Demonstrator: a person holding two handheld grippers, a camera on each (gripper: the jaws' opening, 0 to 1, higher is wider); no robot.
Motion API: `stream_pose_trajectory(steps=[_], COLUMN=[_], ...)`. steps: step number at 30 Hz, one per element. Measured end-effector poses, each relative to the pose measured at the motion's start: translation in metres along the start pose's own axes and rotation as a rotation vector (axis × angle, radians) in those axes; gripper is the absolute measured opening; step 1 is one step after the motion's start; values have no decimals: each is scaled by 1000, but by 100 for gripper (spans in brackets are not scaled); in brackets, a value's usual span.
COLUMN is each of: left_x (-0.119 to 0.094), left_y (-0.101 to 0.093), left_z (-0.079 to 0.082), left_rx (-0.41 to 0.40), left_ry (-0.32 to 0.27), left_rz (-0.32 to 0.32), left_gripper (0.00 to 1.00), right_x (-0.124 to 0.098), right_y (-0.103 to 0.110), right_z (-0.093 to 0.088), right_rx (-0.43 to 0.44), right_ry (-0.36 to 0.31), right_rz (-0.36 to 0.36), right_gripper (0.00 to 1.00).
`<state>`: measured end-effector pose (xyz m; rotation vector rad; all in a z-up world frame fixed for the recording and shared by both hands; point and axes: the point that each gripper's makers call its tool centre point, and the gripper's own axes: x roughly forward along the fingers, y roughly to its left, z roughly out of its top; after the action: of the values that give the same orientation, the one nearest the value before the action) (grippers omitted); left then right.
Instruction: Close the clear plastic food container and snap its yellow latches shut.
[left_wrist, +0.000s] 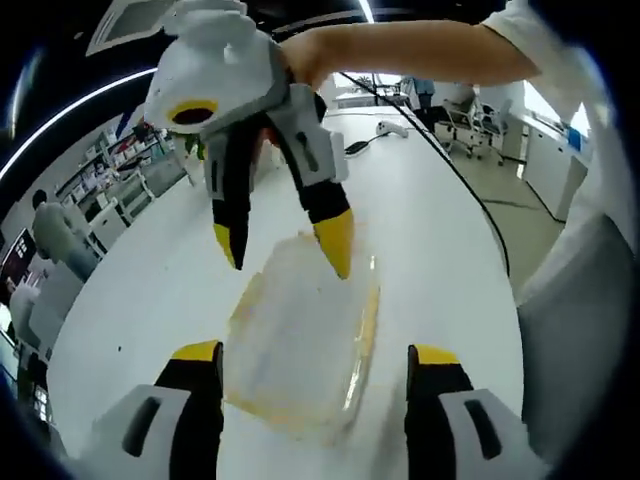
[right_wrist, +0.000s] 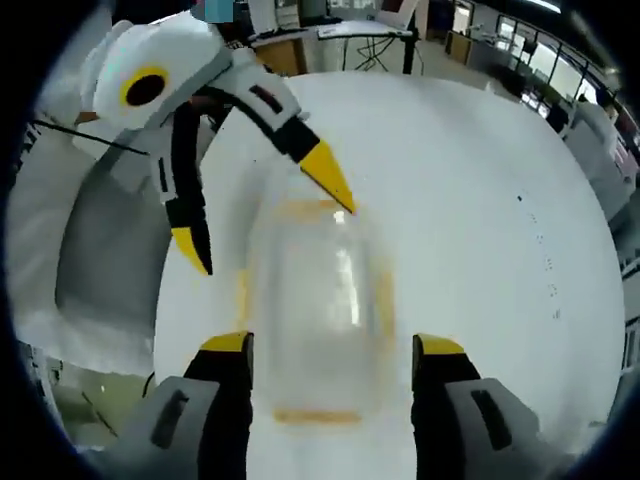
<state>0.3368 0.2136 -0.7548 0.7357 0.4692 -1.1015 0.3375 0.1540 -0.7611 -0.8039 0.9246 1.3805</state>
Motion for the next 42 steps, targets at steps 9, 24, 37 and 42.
stream_pose_trajectory(steps=[9, 24, 37, 42], left_x=[17, 38, 42, 40], left_y=[12, 6, -4, -5], left_z=[-15, -40, -38, -39], left_rx=[59, 142, 178, 167], left_ry=[86, 180, 174, 168], left_rz=[-66, -211, -265, -262], left_gripper=[98, 96, 80, 80], right_x=[3, 18, 29, 30], right_y=[2, -4, -4, -3], right_z=[-30, -50, -50, -48], right_rx=[-1, 30, -45, -51], right_ry=[-51, -44, 29, 43], right_rz=[-8, -1, -13, -9], right_gripper=[90, 86, 75, 74])
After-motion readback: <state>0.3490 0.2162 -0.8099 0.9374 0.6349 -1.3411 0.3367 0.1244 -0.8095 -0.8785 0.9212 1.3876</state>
